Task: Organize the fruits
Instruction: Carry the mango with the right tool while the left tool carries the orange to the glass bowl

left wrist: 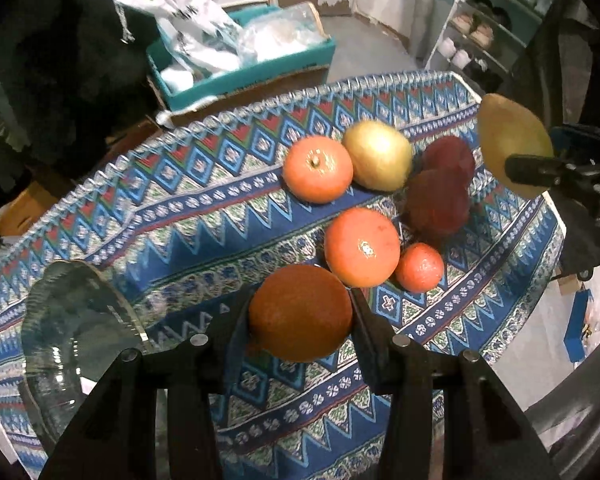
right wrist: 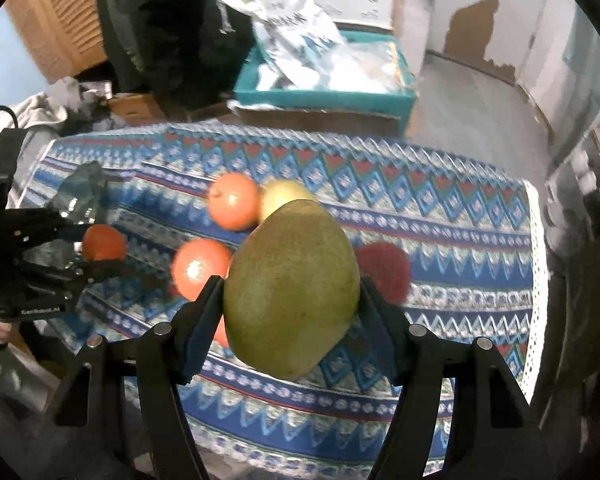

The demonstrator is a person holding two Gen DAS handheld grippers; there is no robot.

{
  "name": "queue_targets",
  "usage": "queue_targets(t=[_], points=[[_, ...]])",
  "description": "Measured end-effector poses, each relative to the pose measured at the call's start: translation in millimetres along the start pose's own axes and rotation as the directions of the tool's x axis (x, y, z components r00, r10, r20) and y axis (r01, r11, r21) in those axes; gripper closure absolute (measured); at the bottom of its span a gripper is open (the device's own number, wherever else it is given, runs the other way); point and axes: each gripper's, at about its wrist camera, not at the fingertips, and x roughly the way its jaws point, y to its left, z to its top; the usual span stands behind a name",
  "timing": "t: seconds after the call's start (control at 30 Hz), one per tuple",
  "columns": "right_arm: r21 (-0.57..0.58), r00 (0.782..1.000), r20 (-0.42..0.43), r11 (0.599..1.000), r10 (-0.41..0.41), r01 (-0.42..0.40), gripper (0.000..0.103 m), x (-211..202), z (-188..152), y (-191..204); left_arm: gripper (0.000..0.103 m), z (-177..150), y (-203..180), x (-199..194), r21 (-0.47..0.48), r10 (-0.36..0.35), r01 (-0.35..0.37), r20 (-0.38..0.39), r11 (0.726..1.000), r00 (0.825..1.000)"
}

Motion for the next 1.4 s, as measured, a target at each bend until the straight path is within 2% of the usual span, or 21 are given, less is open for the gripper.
queue_targets(t=[0.37,0.63,1.0,1.4], points=[[-0.100,0.997,0.045,0.993,0.067,-0.063,0.036,-13.4,28.9,61.8,0.055,-11.1,29.8,-48.4,-0.052,0.048,-0.044,0.070,0.998,0.996],[-0.156,0.991,0.039,0.981,0.127,-0.120,0.036,-8.6,52.1,111.5,0.055,-23.4,54.6,-67.6,-0.094,0.093,-0.084,0.093,0.992,0.991],[-0.210,0.975,-0.019,0.953,0.219,-0.218,0.036,29.7,79.6,187.6,0.055,-48.6,103.6,-78.5,-0.181,0.135,-0.117,0.089,0.976,0.987],[-0.266,0.965,-0.120,0.928,0.235,-0.259,0.036,78.1,83.9,249.5,0.055,-91.5,165.9,-68.3,-0.292,0.172,-0.156,0.031,0.944,0.985]])
